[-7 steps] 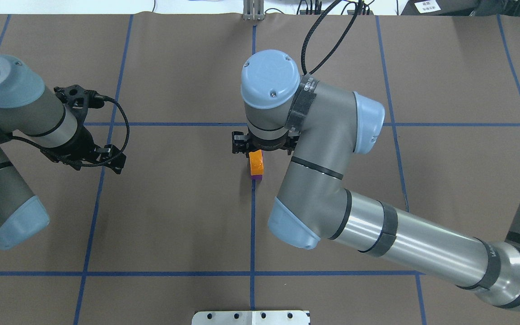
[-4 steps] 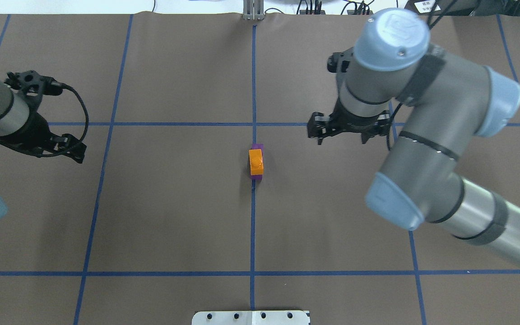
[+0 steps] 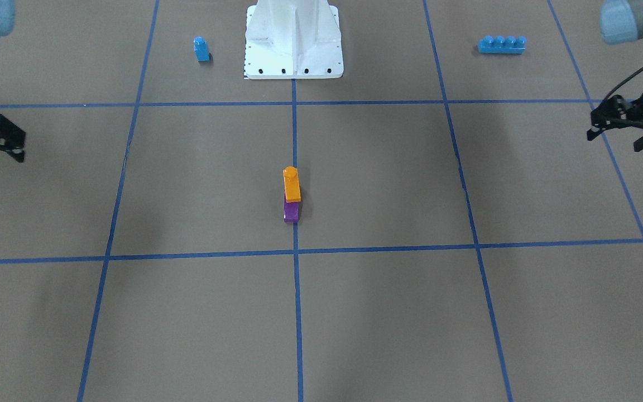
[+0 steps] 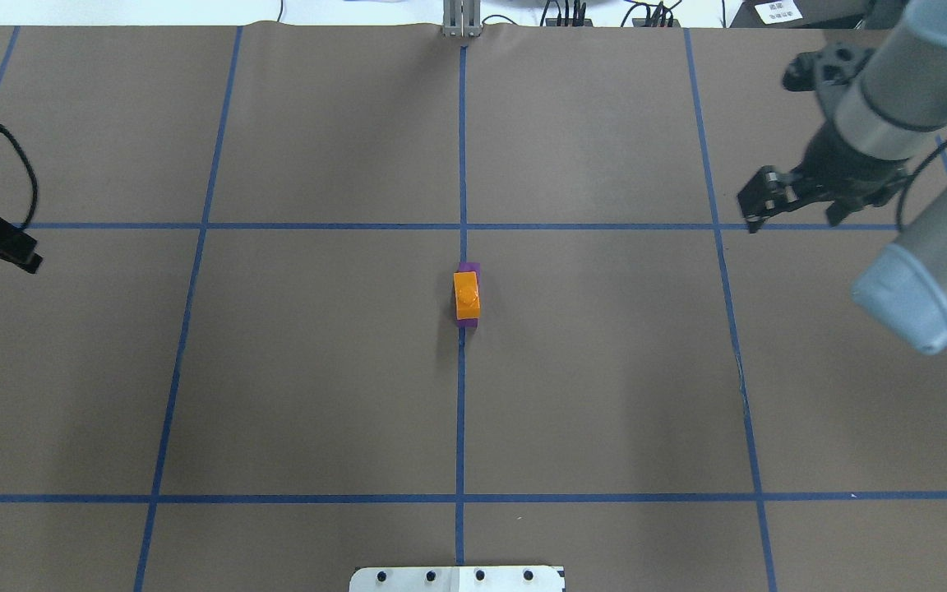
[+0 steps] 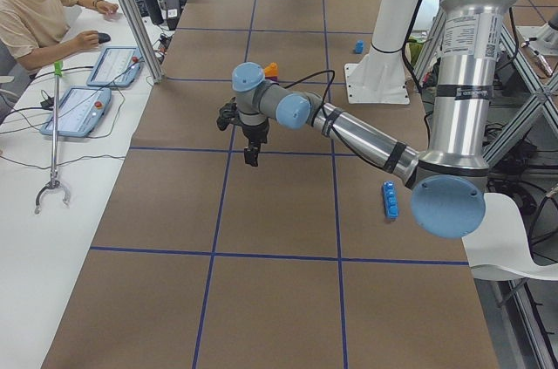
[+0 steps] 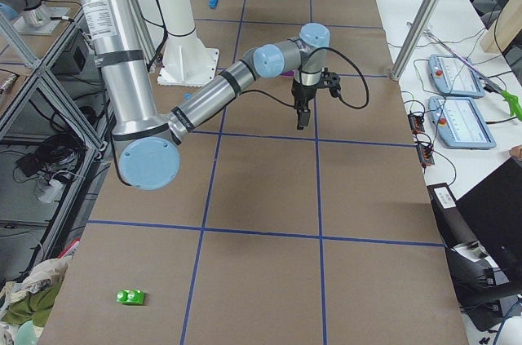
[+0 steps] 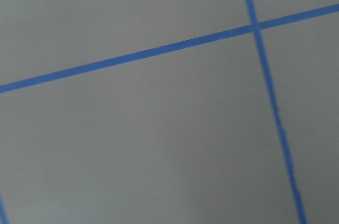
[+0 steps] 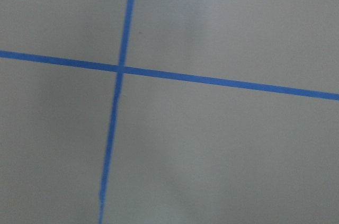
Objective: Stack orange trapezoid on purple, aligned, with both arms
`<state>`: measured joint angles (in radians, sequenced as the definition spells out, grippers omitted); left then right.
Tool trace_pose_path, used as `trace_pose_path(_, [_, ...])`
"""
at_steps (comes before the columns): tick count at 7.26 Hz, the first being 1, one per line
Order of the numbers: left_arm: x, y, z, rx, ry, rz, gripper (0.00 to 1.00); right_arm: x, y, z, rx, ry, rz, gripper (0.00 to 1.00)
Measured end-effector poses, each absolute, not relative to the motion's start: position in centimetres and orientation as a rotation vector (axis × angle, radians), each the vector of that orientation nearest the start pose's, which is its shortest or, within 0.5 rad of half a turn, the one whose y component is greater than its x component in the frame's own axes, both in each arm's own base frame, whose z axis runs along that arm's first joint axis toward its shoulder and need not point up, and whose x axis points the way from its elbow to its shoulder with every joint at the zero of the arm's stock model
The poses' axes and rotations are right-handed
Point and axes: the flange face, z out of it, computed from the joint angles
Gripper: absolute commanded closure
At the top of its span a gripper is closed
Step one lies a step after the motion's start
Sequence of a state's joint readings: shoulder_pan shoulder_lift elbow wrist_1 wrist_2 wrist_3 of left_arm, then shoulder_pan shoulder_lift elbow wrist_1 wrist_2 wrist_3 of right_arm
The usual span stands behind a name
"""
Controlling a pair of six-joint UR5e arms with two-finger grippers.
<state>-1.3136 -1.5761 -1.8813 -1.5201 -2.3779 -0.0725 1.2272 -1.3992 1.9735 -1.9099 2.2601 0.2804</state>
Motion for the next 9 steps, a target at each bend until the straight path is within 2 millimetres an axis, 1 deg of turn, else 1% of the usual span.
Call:
trace_pose_path(1, [2.3, -49.3, 54.2, 0.134, 0.833, 0.298, 0.00, -5.0, -50.9, 47.2, -0.004, -0.742, -0.173, 0.00])
trace_pose_path(2, [-1.1, -49.4, 57.5, 0.136, 0.826, 0.291, 0.00, -1.0, -50.5, 51.7, -0.010, -0.758, -0.198, 0.00])
trace_pose_path(3, [-3.5, -49.2, 59.7, 0.132, 0.822, 0.266, 0.00, 1.4, -49.8, 54.9, -0.010, -0.767, -0.212, 0.00])
trace_pose_path(4, [-4.8, -48.9, 60.6, 0.127, 0.821, 0.246, 0.00, 2.5, -49.4, 56.6, -0.006, -0.770, -0.215, 0.00])
trace_pose_path(5, [-5.3, -48.6, 61.3, 0.117, 0.821, 0.232, 0.00, 2.9, -49.1, 57.4, -0.005, -0.771, -0.214, 0.00])
trace_pose_path(6, [-5.4, -48.3, 61.7, 0.112, 0.821, 0.226, 0.00, 3.1, -48.9, 57.7, -0.005, -0.772, -0.213, 0.00])
trace_pose_path(9, [-5.5, -48.2, 61.4, 0.121, 0.819, 0.229, 0.00, 3.1, -48.9, 57.9, -0.005, -0.772, -0.213, 0.00])
